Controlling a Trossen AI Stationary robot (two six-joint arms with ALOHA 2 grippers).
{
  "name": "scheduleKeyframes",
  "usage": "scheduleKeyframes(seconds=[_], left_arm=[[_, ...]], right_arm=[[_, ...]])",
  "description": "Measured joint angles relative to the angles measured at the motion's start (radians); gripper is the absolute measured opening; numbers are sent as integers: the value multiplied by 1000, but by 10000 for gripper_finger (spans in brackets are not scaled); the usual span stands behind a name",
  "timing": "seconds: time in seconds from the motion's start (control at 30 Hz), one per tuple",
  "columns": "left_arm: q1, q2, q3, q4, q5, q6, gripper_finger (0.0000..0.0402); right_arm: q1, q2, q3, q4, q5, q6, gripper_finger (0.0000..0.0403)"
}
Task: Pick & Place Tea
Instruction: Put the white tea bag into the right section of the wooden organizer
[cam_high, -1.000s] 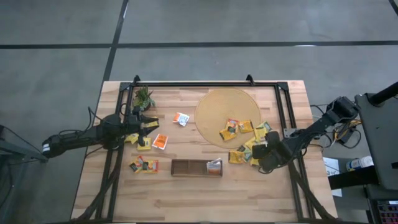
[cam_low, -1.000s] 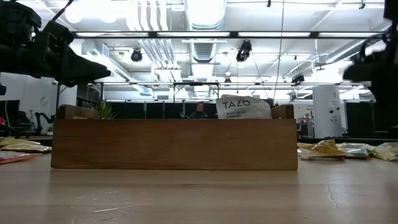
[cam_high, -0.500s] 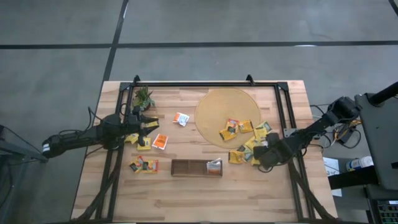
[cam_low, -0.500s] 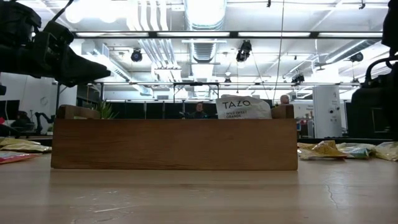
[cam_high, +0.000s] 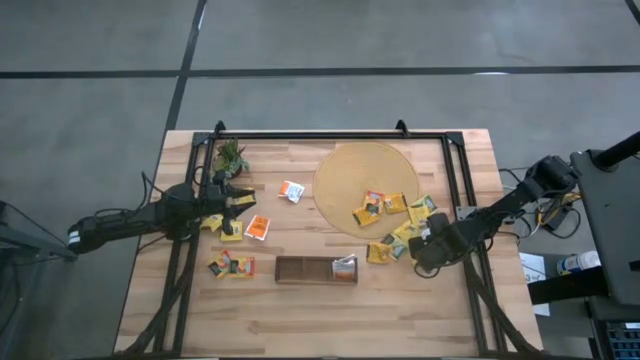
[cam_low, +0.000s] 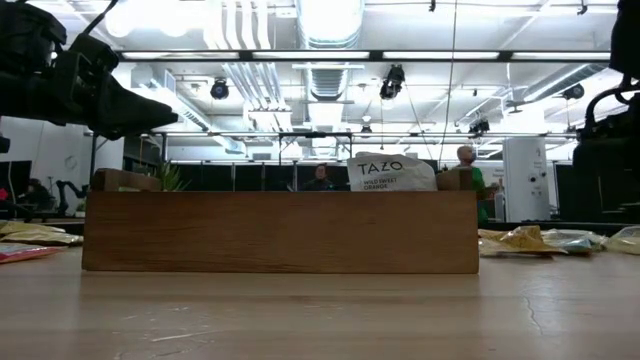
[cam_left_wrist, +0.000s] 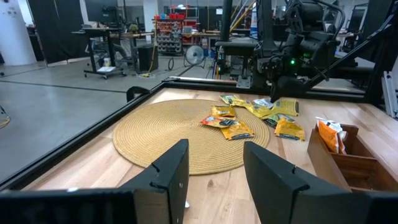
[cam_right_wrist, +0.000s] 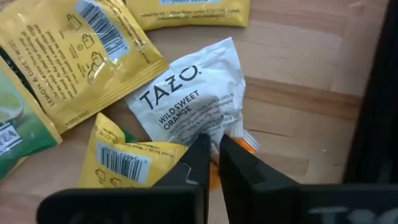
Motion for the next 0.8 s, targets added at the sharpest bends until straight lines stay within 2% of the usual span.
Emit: scheduleKeyframes(seconds=[0.27, 0.37, 0.5, 0.63, 0.8], left_arm=[[0, 0, 0, 1, 0, 0, 147], [0, 0, 0, 1, 0, 0, 147], [0, 0, 0, 1, 0, 0, 147], [0, 0, 0, 1, 0, 0, 147], [0, 0, 0, 2, 0, 0, 147]], right_arm=[[0, -14, 7, -13, 66, 21, 16], [0, -14, 29, -30, 154, 21, 16], [0, -13, 90, -58, 324, 24, 15], [0, 75, 186, -59, 424, 3, 15], [0, 252, 353, -125, 437, 17, 15]])
